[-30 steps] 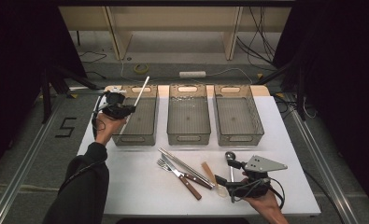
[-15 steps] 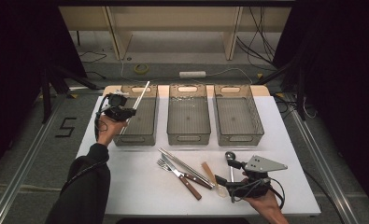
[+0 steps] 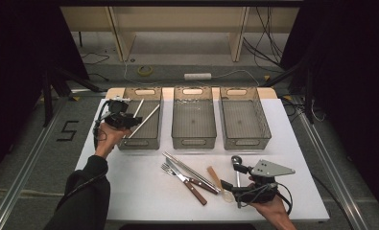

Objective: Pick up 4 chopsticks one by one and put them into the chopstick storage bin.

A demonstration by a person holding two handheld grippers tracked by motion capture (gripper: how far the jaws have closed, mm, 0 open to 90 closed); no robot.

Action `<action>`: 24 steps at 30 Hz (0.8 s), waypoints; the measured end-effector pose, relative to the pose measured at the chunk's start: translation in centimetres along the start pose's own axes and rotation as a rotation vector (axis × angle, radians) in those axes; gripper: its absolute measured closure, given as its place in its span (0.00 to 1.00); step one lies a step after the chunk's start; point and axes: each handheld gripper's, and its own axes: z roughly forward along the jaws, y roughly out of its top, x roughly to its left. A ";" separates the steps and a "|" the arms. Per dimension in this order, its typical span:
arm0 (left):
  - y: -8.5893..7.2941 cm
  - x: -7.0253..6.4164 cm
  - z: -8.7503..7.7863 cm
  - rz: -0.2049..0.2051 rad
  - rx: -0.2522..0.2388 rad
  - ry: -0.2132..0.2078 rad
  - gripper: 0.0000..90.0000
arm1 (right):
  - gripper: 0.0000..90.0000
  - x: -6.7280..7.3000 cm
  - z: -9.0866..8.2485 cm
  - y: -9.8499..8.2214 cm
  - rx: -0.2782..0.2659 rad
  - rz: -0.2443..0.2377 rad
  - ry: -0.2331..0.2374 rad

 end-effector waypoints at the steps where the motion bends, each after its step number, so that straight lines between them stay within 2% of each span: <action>1: -0.3 -0.2 -0.4 -0.002 -0.013 -0.016 0.52 | 0.28 0.0 0.0 0.0 0.007 0.000 0.000; 3: -0.8 -0.4 -1.1 -0.019 -0.041 -0.071 0.48 | 0.29 0.0 0.1 0.1 0.013 0.002 0.006; 4: -0.9 -0.5 -1.4 -0.018 -0.037 -0.092 0.47 | 0.30 0.0 0.1 0.1 0.014 0.005 0.009; 6: -1.2 -0.8 -1.9 -0.022 -0.047 -0.101 0.43 | 0.30 0.1 0.2 0.2 0.026 0.002 0.011; 8: -1.5 -1.2 -2.5 -0.026 -0.069 -0.141 0.41 | 0.31 0.0 0.3 0.4 0.047 0.008 0.013; 13: -2.5 -3.0 -3.7 0.002 -0.120 -0.194 0.33 | 0.34 -0.2 0.8 1.0 0.107 0.006 0.030; 18: -3.7 -4.4 -5.0 0.041 -0.175 -0.201 0.30 | 0.38 -0.4 1.8 1.9 0.196 -0.002 0.046; 24: -5.9 -5.6 -6.6 0.056 -0.224 -0.211 0.28 | 0.41 -0.4 3.7 3.1 0.293 -0.017 0.043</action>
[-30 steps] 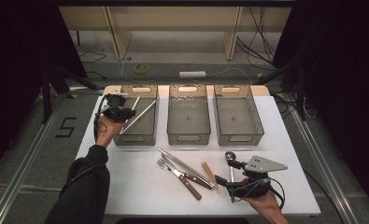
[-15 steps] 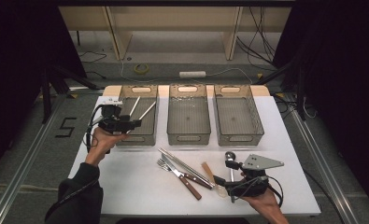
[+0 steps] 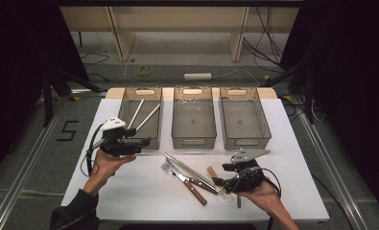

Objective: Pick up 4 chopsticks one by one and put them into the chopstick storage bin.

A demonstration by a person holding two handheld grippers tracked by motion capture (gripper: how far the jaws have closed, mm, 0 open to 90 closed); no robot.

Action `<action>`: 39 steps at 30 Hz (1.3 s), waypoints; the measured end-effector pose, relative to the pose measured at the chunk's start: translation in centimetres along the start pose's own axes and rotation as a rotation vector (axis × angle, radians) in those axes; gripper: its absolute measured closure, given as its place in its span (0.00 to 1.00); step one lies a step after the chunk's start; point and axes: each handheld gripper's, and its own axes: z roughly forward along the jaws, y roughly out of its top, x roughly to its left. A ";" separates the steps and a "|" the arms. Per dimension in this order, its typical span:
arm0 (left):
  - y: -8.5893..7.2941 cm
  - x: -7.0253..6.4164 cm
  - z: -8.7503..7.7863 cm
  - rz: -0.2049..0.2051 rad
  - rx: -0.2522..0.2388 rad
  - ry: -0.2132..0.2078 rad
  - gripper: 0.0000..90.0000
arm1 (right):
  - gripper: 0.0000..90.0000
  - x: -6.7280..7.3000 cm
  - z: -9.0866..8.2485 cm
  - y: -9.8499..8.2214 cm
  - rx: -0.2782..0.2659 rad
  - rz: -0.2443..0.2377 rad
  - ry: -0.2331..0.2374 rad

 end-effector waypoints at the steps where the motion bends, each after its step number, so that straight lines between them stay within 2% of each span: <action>1: -0.3 -0.3 -0.3 0.000 -0.008 -0.005 0.27 | 0.42 0.0 0.2 0.3 0.014 -0.005 0.001; 6: -1.7 -1.4 -1.4 0.037 -0.026 -0.001 0.25 | 0.45 -0.1 1.3 1.7 0.067 -0.022 0.000; 8: -2.2 -1.8 -1.8 0.056 -0.043 0.017 0.25 | 0.46 -0.1 1.9 2.2 0.089 -0.023 0.005; 14: -3.4 -2.5 -2.5 0.065 -0.027 0.004 0.22 | 0.47 -0.5 3.4 3.0 0.152 -0.021 0.013; 23: -4.4 -2.9 -3.0 0.069 -0.030 -0.019 0.19 | 0.47 -0.6 4.5 3.7 0.201 -0.025 0.011; 29: -4.7 -3.2 -3.3 0.070 -0.044 -0.022 0.19 | 0.52 -0.8 5.3 4.0 0.234 -0.022 0.012; 33: -4.8 -3.6 -3.2 0.089 -0.045 -0.014 0.19 | 0.56 -0.8 5.8 4.2 0.261 -0.019 0.015; 39: -5.0 -3.7 -3.3 0.091 -0.040 -0.008 0.19 | 0.62 -0.7 6.6 4.5 0.289 -0.025 0.024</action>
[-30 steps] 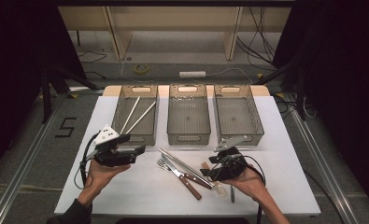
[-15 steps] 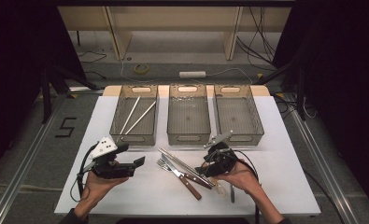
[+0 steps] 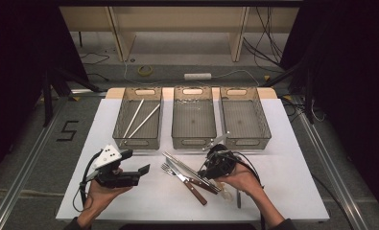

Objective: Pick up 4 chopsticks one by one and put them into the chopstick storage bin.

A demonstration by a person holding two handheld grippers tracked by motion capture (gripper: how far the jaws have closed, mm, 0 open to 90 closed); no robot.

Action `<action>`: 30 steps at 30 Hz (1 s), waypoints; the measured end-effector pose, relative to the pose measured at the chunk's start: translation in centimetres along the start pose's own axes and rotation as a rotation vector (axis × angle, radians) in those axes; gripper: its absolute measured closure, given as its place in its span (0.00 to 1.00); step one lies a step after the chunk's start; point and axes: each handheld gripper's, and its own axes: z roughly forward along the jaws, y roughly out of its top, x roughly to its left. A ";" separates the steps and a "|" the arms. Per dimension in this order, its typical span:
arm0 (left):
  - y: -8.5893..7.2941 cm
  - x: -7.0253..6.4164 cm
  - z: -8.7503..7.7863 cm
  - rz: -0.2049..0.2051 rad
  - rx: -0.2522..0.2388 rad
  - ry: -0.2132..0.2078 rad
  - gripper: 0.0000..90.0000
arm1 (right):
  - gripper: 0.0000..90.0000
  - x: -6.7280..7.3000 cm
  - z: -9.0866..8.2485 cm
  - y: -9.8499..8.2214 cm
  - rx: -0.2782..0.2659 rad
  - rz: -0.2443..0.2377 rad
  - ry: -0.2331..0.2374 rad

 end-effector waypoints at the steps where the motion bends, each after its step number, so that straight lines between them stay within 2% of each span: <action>1: 0.0 0.0 0.0 0.000 -0.003 0.000 0.19 | 0.62 0.0 0.1 0.1 0.005 -0.005 0.000; 3: 0.0 -0.1 -0.1 0.003 -0.005 0.000 0.19 | 0.64 0.0 0.5 0.2 0.015 -0.016 0.002; 16: 0.0 -0.5 -0.1 0.020 -0.005 -0.004 0.19 | 0.75 -0.3 2.3 1.1 0.095 0.002 0.014; 30: 0.0 -0.5 -0.1 0.030 -0.002 -0.007 0.19 | 0.82 -0.7 3.1 1.8 0.128 0.009 0.030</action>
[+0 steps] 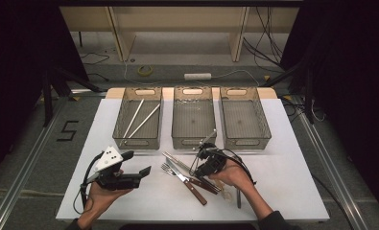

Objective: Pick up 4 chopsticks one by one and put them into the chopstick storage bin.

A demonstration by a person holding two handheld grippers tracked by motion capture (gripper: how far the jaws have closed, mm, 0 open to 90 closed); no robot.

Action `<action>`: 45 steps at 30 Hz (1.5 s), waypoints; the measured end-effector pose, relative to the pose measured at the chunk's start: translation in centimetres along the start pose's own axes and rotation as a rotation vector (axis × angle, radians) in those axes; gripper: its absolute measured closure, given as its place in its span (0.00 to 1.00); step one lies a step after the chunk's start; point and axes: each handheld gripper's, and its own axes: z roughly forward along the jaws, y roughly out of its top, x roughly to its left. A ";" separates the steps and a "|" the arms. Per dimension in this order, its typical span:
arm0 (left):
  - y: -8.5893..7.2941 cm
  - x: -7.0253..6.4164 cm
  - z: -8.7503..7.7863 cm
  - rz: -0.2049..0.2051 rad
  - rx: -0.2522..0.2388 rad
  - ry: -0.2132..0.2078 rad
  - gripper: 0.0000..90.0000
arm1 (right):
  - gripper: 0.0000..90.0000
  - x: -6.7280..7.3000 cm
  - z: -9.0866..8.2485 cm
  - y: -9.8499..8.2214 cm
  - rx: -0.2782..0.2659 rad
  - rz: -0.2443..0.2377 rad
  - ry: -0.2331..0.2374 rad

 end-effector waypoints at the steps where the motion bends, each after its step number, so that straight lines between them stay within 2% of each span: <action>1: 0.0 0.0 0.0 0.000 -0.001 0.000 0.19 | 0.83 0.0 0.0 0.0 0.000 0.000 0.000; 27: 0.0 -0.1 0.0 0.006 0.002 -0.001 0.19 | 0.90 0.1 1.0 0.2 0.055 0.010 -0.001; 38: 0.0 -0.1 0.1 0.010 0.003 0.000 0.19 | 0.94 0.1 0.9 0.2 0.047 0.035 0.000; 42: 0.0 -0.1 0.1 0.014 0.009 0.001 0.19 | 0.95 0.0 0.6 0.2 0.029 0.045 -0.002; 45: 0.0 -0.1 0.1 0.016 0.010 0.000 0.19 | 0.95 0.1 0.5 0.2 0.024 0.038 -0.008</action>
